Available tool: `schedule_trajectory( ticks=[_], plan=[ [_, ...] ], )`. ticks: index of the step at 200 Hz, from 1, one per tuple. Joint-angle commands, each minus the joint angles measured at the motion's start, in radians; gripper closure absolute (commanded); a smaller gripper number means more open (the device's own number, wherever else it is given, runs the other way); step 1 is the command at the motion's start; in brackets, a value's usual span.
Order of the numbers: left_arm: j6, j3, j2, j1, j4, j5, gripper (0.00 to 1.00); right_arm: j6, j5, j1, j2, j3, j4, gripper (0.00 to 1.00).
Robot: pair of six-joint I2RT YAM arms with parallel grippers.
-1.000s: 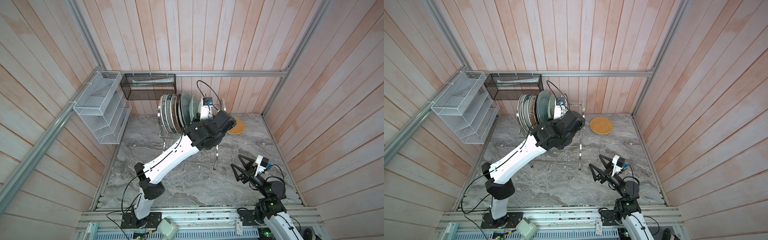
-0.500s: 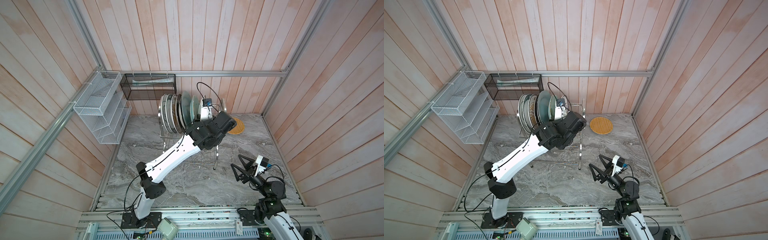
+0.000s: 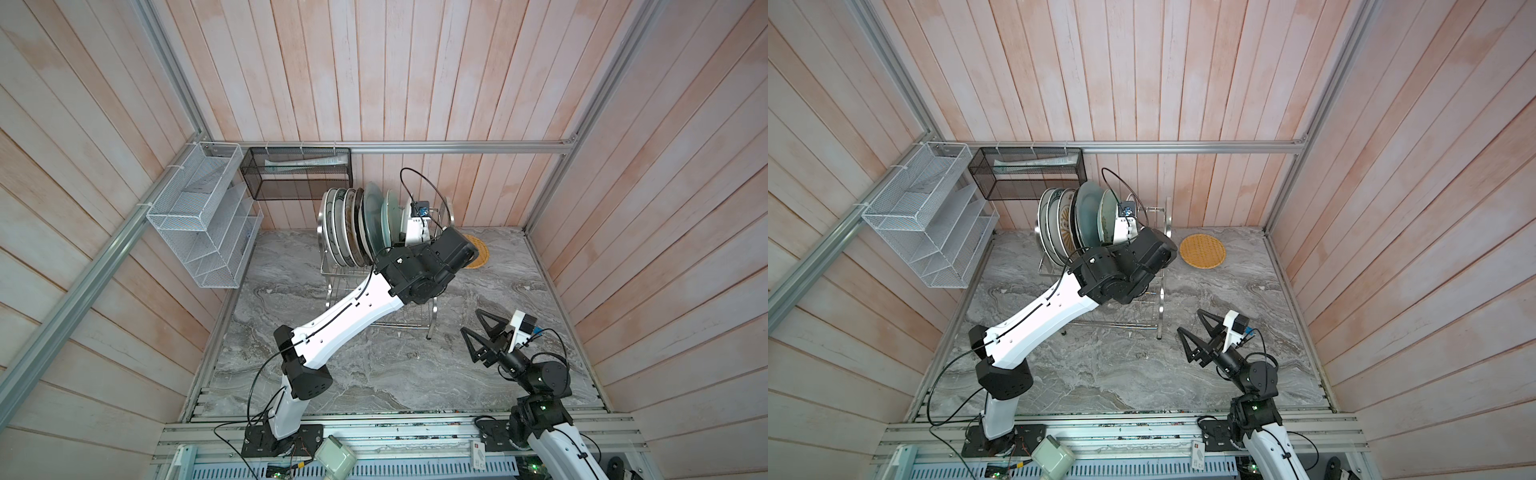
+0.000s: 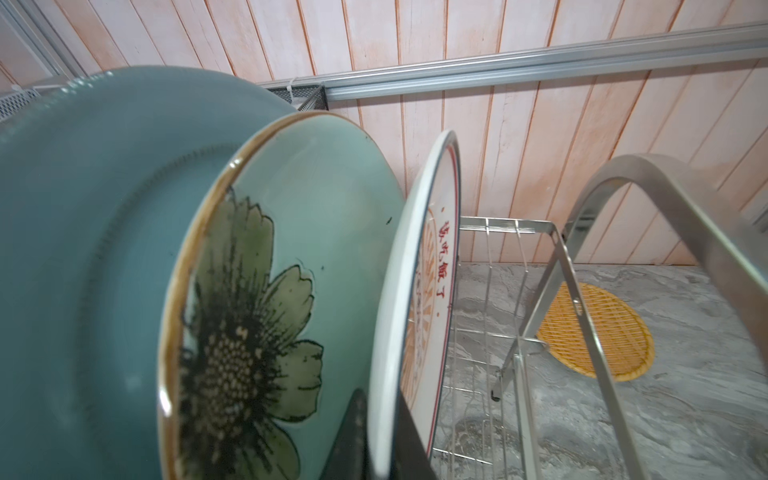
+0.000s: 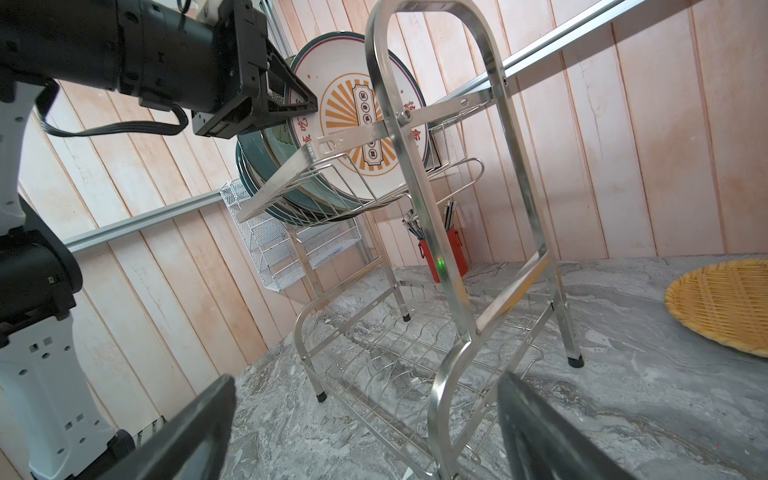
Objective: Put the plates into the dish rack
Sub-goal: 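Lower the white sunburst plate into the slot beside the pale green plate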
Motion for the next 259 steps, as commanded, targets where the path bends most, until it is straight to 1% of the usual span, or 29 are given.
schedule_trajectory(
  ticks=[1, 36, 67, 127, 156, 188, 259],
  plan=[
    [-0.006, 0.032, 0.015, -0.011, 0.0, 0.028, 0.85, -0.012, 0.013, 0.006, 0.005, -0.037, 0.032, 0.02],
    [-0.004, 0.039, 0.014, -0.014, -0.001, 0.03, 0.83, -0.013, 0.016, 0.008, 0.01, -0.037, 0.033, 0.02],
    [-0.027, 0.029, 0.006, -0.018, -0.021, 0.031, 0.77, -0.015, 0.019, 0.009, 0.015, -0.037, 0.034, 0.02],
    [-0.034, -0.03, -0.053, -0.018, -0.001, 0.034, 0.7, -0.019, 0.014, 0.014, 0.019, -0.034, 0.034, 0.02],
    [-0.032, -0.049, -0.082, -0.018, 0.004, 0.031, 0.69, -0.021, 0.013, 0.015, 0.019, -0.034, 0.035, 0.02],
    [-0.012, -0.076, -0.108, -0.017, 0.033, 0.037, 0.66, -0.022, 0.015, 0.017, 0.024, -0.035, 0.038, 0.02],
    [0.059, -0.054, -0.141, -0.017, 0.085, 0.073, 0.62, -0.027, 0.017, 0.023, 0.029, -0.035, 0.04, 0.02]
  ],
)
